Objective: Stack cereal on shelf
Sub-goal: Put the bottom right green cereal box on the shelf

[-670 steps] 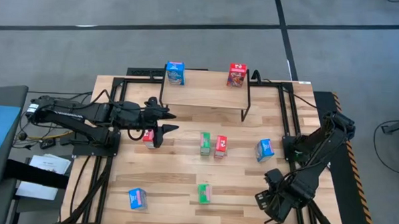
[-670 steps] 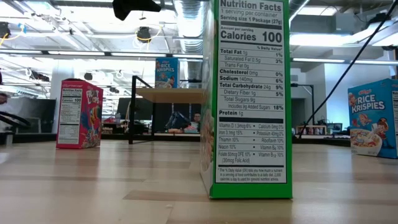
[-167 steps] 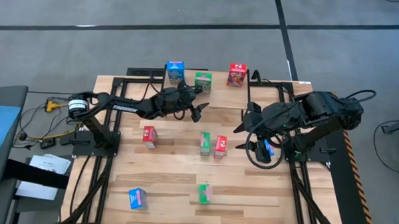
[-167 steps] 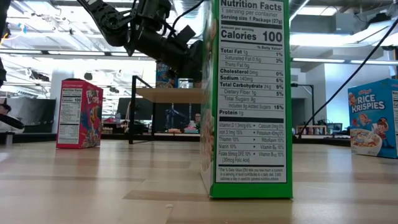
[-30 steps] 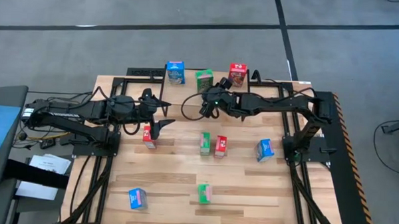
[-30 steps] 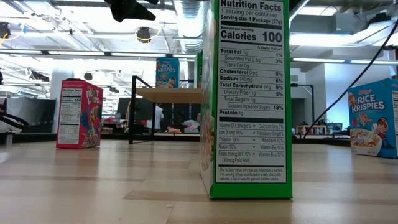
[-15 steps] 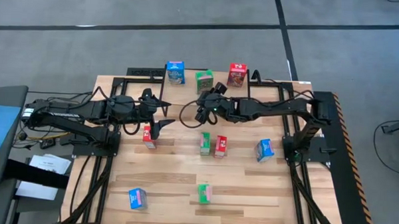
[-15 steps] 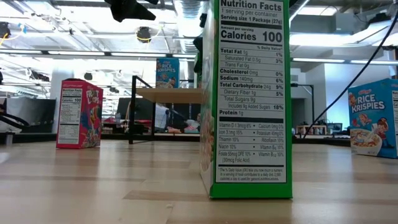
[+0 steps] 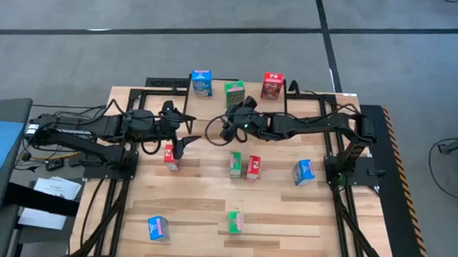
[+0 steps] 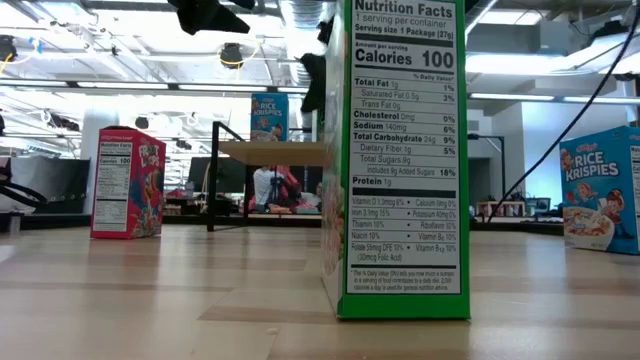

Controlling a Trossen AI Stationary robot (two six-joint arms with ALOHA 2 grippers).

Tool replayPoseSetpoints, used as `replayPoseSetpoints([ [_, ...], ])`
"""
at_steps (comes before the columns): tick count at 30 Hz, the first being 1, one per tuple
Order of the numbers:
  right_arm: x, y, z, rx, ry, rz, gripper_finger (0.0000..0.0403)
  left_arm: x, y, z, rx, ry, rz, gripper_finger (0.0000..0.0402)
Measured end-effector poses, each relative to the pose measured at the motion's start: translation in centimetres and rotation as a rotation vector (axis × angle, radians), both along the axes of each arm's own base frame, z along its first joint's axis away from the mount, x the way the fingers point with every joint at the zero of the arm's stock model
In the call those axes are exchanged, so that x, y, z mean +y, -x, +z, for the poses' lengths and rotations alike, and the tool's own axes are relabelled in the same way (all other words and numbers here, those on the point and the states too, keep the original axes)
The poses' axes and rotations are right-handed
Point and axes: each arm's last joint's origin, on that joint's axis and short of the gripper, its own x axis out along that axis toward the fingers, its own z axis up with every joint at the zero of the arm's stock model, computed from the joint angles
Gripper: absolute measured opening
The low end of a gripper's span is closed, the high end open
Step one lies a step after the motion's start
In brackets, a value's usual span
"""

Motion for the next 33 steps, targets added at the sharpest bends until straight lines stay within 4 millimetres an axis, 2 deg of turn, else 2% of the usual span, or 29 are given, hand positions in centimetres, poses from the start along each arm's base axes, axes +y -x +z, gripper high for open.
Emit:
replayPoseSetpoints([
  [2,0.4,0.2,-0.7,0.051,-0.004,0.006,0.0276,0.0,0.0,0.0,0.0,-0.001,0.0,0.0311],
  [4,0.7,-0.3,-0.6,0.027,0.014,-0.008,0.0276,0.0,0.0,0.0,0.001,-0.001,-0.001,0.0311],
  [8,0.6,-0.2,-1.8,0.088,0.049,-0.058,0.0276,0.0,0.0,0.0,0.004,-0.001,-0.001,0.0311],
  [11,0.2,-0.3,-1.1,0.049,0.052,-0.067,0.0276,0.0,0.0,0.0,0.004,-0.001,-0.001,0.0311],
  [19,-1.3,-0.3,-1.0,0.021,0.051,-0.1,0.0276,0.0,0.0,0.0,0.004,-0.002,0.0,0.0311],
  [33,-2.8,-0.4,-0.3,-0.069,0.051,-0.113,0.0276,0.0,0.0,0.0,0.005,-0.003,0.003,0.0311],
])
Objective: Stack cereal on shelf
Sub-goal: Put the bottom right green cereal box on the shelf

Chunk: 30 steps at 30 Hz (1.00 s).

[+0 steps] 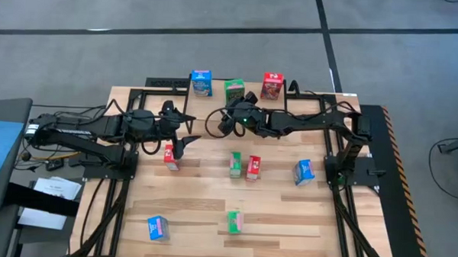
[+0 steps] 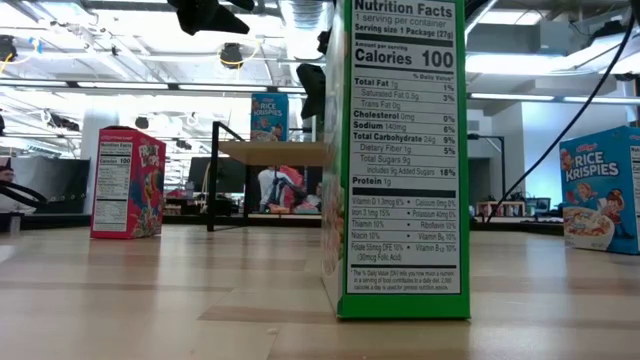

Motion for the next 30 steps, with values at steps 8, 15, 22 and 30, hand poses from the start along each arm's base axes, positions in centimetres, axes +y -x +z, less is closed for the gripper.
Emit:
replayPoseSetpoints([
  [8,-0.6,0.1,0.1,-0.015,-0.005,-0.017,0.0276,0.0,0.0,0.0,0.0,-0.006,0.017,0.0311],
  [15,-0.2,0.0,0.0,-0.016,-0.015,0.011,0.0276,0.1,0.0,0.0,0.004,-0.016,0.017,0.0311],
  [22,-0.9,0.2,0.1,-0.023,-0.012,-0.011,0.0276,0.1,0.0,0.0,0.004,-0.016,0.018,0.0311],
  [30,-1.5,0.3,0.1,-0.029,-0.013,-0.025,0.0276,0.1,0.0,0.0,0.01,-0.029,0.015,0.0311],
])
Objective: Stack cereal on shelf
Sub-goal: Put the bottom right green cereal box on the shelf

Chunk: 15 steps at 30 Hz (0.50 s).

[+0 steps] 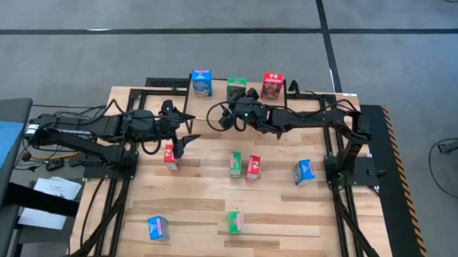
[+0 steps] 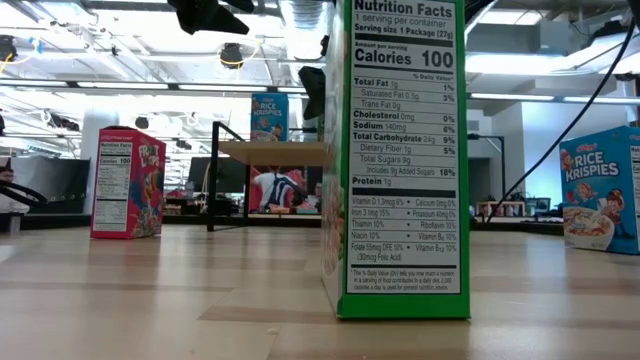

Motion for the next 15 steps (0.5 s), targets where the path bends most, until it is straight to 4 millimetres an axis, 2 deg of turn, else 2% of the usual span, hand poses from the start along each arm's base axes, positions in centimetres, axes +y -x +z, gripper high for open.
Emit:
replayPoseSetpoints([
  [7,0.1,0.1,-0.3,0.043,-0.003,0.005,0.0276,0.0,0.0,0.0,0.0,0.0,0.0,0.0311],
  [15,1.4,0.1,-0.9,0.113,-0.014,0.032,0.0276,0.0,0.0,0.0,-0.002,0.004,0.001,0.0311],
])
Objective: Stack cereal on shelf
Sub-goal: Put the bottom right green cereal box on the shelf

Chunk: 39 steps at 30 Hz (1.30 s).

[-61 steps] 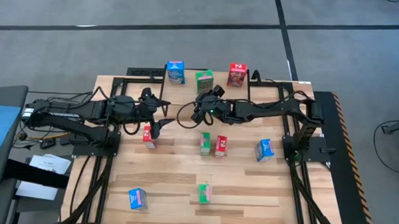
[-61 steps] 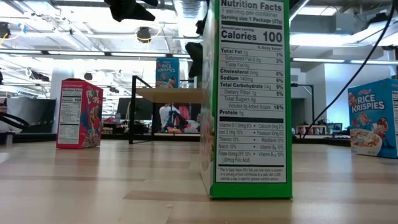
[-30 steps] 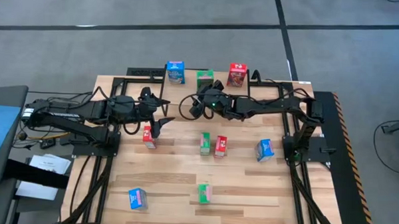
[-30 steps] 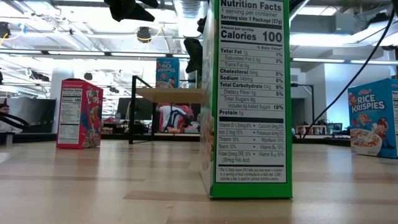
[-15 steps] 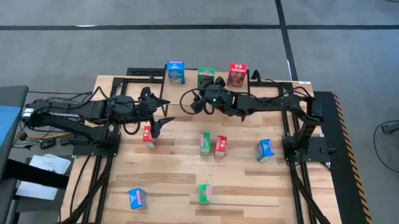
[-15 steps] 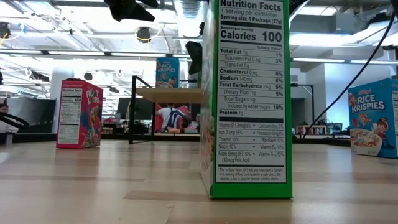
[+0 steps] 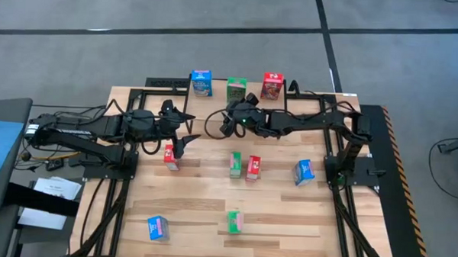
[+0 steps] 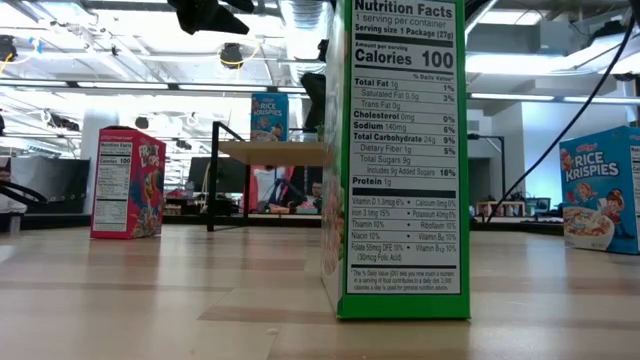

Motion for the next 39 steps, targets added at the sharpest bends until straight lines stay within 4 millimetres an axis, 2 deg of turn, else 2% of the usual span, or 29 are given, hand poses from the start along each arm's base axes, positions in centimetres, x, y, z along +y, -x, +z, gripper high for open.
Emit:
replayPoseSetpoints([
  [5,0.5,0.1,-0.2,0.036,0.007,-0.011,0.0276,0.0,0.0,0.0,-0.001,0.001,0.001,0.0311],
  [20,0.3,0.6,-0.5,0.076,0.044,-0.132,0.0276,0.0,0.0,0.0,-0.001,0.002,0.001,0.0311],
  [33,-1.3,0.9,-0.4,0.066,0.044,-0.171,0.0276,0.0,0.0,0.0,-0.001,0.002,0.001,0.0311],
  [39,-1.0,0.8,-0.4,0.065,0.041,-0.16,0.0276,0.0,0.0,0.0,-0.001,0.002,0.001,0.0311],
])
